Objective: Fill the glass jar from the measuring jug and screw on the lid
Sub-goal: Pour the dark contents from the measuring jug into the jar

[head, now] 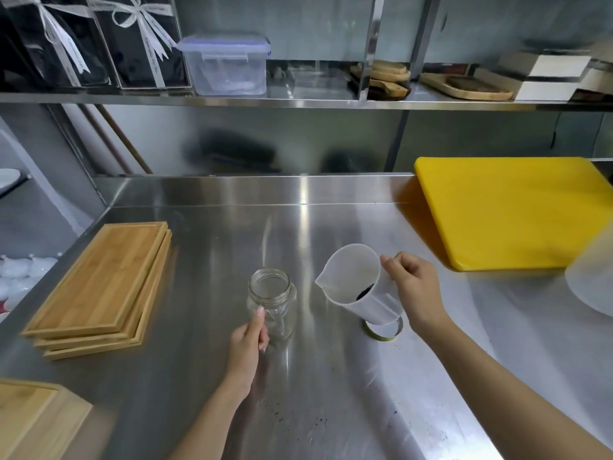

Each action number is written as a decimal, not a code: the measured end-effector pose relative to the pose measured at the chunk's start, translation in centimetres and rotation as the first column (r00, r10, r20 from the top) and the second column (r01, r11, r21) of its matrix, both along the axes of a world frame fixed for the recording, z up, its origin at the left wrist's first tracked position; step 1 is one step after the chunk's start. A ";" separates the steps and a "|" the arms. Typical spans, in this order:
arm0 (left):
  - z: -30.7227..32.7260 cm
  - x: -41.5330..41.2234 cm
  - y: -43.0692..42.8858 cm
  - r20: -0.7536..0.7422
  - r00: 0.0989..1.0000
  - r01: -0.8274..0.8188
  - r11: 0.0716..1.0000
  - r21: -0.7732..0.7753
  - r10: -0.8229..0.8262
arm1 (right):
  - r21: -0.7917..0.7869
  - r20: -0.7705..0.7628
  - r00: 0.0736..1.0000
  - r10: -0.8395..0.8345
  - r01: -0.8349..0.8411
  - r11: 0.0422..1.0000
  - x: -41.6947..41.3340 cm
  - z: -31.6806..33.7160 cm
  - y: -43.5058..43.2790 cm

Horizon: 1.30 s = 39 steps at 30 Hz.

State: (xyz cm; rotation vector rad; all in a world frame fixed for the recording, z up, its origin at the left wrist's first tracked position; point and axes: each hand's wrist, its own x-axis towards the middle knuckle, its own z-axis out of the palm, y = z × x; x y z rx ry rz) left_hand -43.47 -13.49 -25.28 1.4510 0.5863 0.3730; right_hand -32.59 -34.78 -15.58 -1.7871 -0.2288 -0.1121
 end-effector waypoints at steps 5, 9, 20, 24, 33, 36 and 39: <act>-0.4 -0.5 -0.5 0.007 0.998 0.064 0.998 -0.006 -0.064 | -0.089 0.134 0.991 -0.023 0.035 0.995 1.3 1.6 0.5; -0.5 -1.0 -1.2 -0.001 0.994 0.111 0.994 0.005 -0.111 | -0.165 0.203 0.979 0.013 0.021 0.986 1.8 2.9 1.5; -1.0 -1.5 -2.5 0.008 0.989 0.147 0.989 -0.011 -0.147 | -0.483 0.457 0.868 0.197 0.056 0.874 2.4 5.7 4.9; -1.1 -1.4 -2.5 0.014 0.991 0.133 0.991 -0.029 -0.133 | -0.583 0.507 0.808 0.301 0.065 0.810 2.3 6.4 6.0; -1.1 -1.5 -2.5 0.002 0.992 0.122 0.992 -0.039 -0.122 | -0.675 0.548 0.712 0.439 0.066 0.734 2.6 6.9 7.4; -1.0 -1.5 -2.6 0.002 0.993 0.119 0.992 -0.034 -0.119 | -0.693 0.576 0.669 0.470 0.095 0.714 2.8 7.1 7.8; -0.9 -1.6 -2.6 0.001 0.992 0.130 0.990 -0.048 -0.130 | -0.671 0.648 0.566 0.510 0.107 0.734 2.8 7.2 8.2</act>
